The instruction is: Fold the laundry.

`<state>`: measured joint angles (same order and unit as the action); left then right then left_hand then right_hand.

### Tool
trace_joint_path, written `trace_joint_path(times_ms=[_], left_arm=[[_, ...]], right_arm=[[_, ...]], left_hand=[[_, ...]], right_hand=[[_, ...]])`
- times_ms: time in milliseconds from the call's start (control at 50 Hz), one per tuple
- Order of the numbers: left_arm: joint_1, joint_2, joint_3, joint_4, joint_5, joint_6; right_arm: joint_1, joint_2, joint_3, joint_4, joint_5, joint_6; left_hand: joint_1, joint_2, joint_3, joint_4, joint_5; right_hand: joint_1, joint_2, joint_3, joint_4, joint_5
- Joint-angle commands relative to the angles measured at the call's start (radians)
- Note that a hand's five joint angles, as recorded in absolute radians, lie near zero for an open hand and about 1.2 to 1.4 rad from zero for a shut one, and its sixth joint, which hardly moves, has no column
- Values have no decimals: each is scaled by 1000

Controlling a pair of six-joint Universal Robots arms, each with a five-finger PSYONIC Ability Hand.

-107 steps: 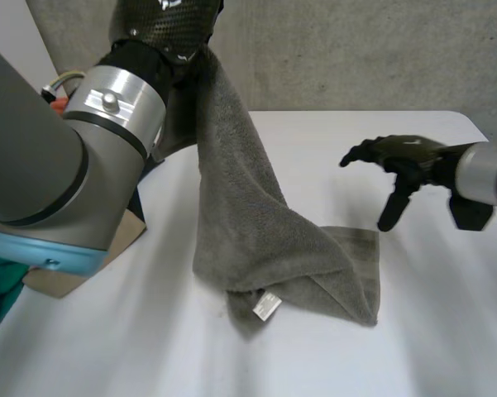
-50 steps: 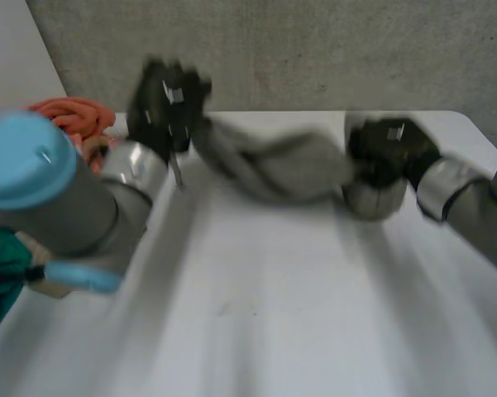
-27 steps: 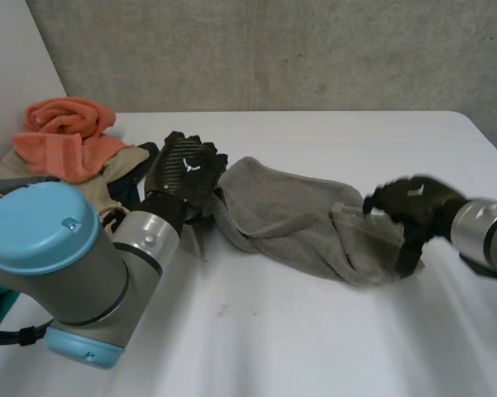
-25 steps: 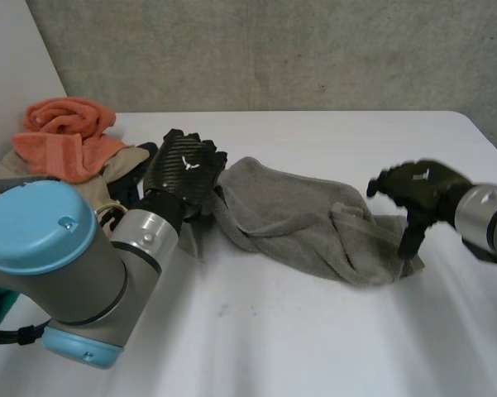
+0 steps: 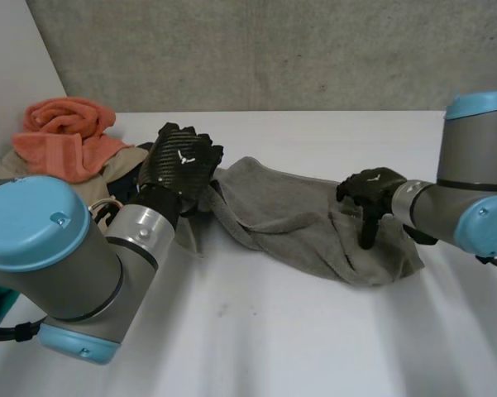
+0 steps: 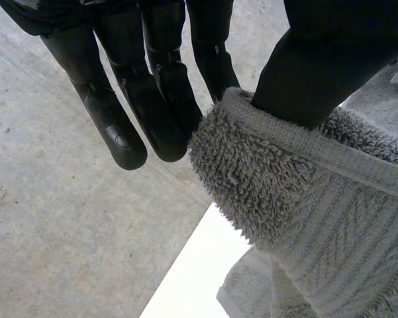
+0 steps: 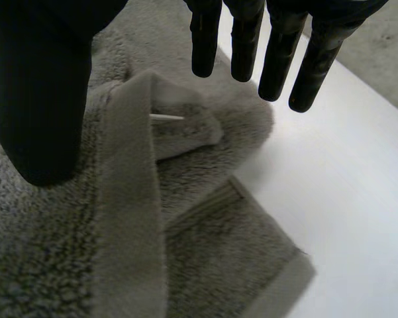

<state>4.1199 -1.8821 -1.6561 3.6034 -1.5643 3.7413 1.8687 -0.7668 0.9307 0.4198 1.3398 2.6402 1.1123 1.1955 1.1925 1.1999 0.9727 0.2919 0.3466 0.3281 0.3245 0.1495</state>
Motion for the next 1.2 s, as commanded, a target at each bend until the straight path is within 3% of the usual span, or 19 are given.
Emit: trace_joint_path(times_ms=[20,100,180,300,420,500,560,700,780,840,940,1020,1140,1200], left_arm=[[2,0,6,0,0,0],[11,3,6,-3,-2,2],[26,18,7,-5,-2,0],[85,84,-5,-72,1,0],[134,112,-14,-219,9,0],[161,92,-4,-319,12,2],[168,-6,33,-362,12,9],[171,-235,321,-361,9,146],[175,-299,560,-286,10,201],[178,-319,717,-145,10,204],[172,-295,797,139,12,195],[161,-256,767,238,17,164],[160,-221,630,227,35,72],[157,-200,508,219,47,48]], right_arm=[[20,49,-29,5,5,29],[20,55,-39,34,6,30],[18,-12,-33,40,9,30],[3,-282,120,73,-4,-46],[-95,-500,360,189,1,-361],[-146,-516,453,212,7,-482],[-151,-510,455,206,1,-474],[-149,-338,269,-34,33,-361],[-148,-302,131,-238,90,-276],[-146,-302,71,-482,114,-203],[-144,-345,98,-879,133,-97],[-144,-399,158,-960,122,-54],[-154,-425,270,-955,96,-26],[-157,-425,389,-940,43,-25]], left_hand=[[284,201,204,196,249],[284,201,204,196,249],[284,201,204,196,249],[284,201,204,196,249],[284,201,204,196,249],[284,201,204,196,249],[284,201,204,196,249],[284,201,204,196,249],[284,201,204,196,249],[284,201,204,196,249],[284,201,204,196,249],[284,201,204,196,249],[284,201,204,196,249],[284,201,204,196,249]], right_hand=[[333,278,296,300,300],[1103,1048,1067,1071,1071],[1104,1050,1068,1072,1072],[1104,1050,1068,1072,1072],[1104,1050,1068,1072,1072],[1104,1050,1068,1072,1072],[1104,1050,1068,1072,1072],[1104,1050,1068,1072,1072],[1104,1050,1068,1072,1072],[1104,1050,1068,1072,1072],[1104,1050,1068,1072,1072],[1104,1050,1068,1072,1072],[1104,1050,1068,1072,1072],[1104,1050,1068,1072,1072]])
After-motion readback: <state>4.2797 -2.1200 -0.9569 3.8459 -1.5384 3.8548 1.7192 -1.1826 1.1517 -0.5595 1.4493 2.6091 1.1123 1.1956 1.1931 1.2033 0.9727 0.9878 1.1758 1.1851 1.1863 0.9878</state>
